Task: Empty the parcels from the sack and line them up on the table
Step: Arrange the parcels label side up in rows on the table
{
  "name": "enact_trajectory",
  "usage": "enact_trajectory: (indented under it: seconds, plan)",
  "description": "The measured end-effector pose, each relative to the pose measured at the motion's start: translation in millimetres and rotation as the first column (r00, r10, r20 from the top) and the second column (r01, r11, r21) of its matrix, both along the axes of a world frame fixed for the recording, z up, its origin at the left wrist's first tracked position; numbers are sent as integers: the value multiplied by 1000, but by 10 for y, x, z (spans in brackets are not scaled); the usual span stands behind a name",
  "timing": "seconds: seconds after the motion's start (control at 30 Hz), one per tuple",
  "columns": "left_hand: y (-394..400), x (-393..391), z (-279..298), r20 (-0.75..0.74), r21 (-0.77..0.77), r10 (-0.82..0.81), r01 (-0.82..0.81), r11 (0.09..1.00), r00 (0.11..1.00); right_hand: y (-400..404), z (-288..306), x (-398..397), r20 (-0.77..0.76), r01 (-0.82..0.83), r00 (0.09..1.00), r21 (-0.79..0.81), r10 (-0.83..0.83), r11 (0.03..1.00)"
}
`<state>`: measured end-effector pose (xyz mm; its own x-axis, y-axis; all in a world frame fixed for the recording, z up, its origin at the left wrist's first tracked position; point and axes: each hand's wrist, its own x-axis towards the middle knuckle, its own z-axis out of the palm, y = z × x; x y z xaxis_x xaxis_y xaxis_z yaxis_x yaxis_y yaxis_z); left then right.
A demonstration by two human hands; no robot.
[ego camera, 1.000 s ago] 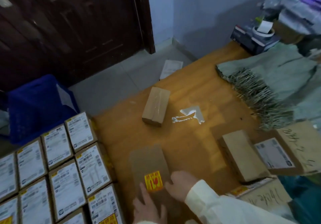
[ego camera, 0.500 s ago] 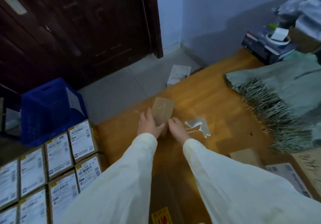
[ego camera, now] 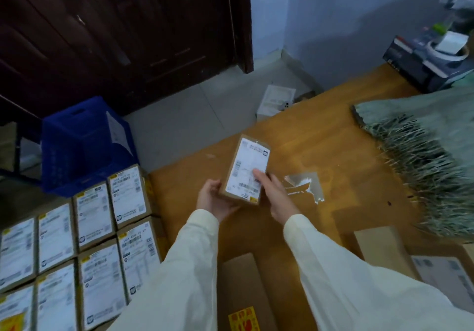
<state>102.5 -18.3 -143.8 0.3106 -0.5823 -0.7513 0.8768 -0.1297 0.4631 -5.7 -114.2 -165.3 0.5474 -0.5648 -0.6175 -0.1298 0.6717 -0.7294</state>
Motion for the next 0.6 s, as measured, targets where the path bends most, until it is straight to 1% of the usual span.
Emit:
enact_trajectory:
  seconds: [0.07, 0.1, 0.17, 0.23, 0.27, 0.3, 0.33, 0.37, 0.4, 0.43, 0.47, 0.5, 0.53, 0.57, 0.6]
  plan:
    - [0, -16, -88, 31, 126, -5, 1, 992, 1000, 48, -17, 45, -57, -44, 998, -53, 41, 998]
    - [-5, -2, -131, 90, 205, -56, 37, 978, 994, 67, -32, 60, -92, -57, 995, -107, 47, 993]
    - [2, 33, -175, 226, 369, -229, 134, 920, 947, 107, -41, 90, -171, -119, 982, -234, 80, 965]
    - [32, 57, -179, 292, 470, -358, 193, 861, 887, 124, -66, 117, -231, -208, 963, -317, 137, 925]
    - [49, 68, -162, 325, 526, -428, 215, 823, 843, 121, -66, 122, -263, -262, 949, -342, 175, 902]
    - [67, 89, -141, 382, 605, -508, 207, 769, 772, 109, -42, 123, -290, -320, 931, -366, 220, 874]
    - [95, 118, -109, 452, 696, -593, 153, 702, 666, 85, -18, 115, -306, -382, 912, -389, 273, 838]
    - [129, 149, -82, 527, 748, -653, 69, 661, 544, 49, 14, 109, -309, -450, 887, -407, 344, 795]
    - [161, 180, -23, 593, 757, -696, 15, 653, 405, 4, 59, 114, -314, -534, 844, -411, 435, 739]
    - [182, 213, 54, 639, 750, -730, 16, 661, 243, -45, 120, 127, -328, -624, 781, -415, 531, 662]
    - [190, 240, 145, 624, 775, -779, 76, 627, 61, -97, 149, 156, -362, -700, 712, -437, 602, 565]
    - [183, 264, 219, 555, 830, -825, 144, 539, -110, -144, 168, 201, -423, -749, 655, -475, 627, 462]
    - [173, 283, 276, 468, 881, -855, 193, 432, -224, -181, 179, 256, -506, -770, 627, -516, 592, 375]
    - [162, 297, 298, 395, 914, -879, 211, 347, -269, -207, 182, 307, -585, -762, 641, -561, 497, 324]
    - [154, 308, 298, 348, 933, -900, 191, 306, -261, -209, 187, 343, -631, -722, 692, -612, 350, 324]
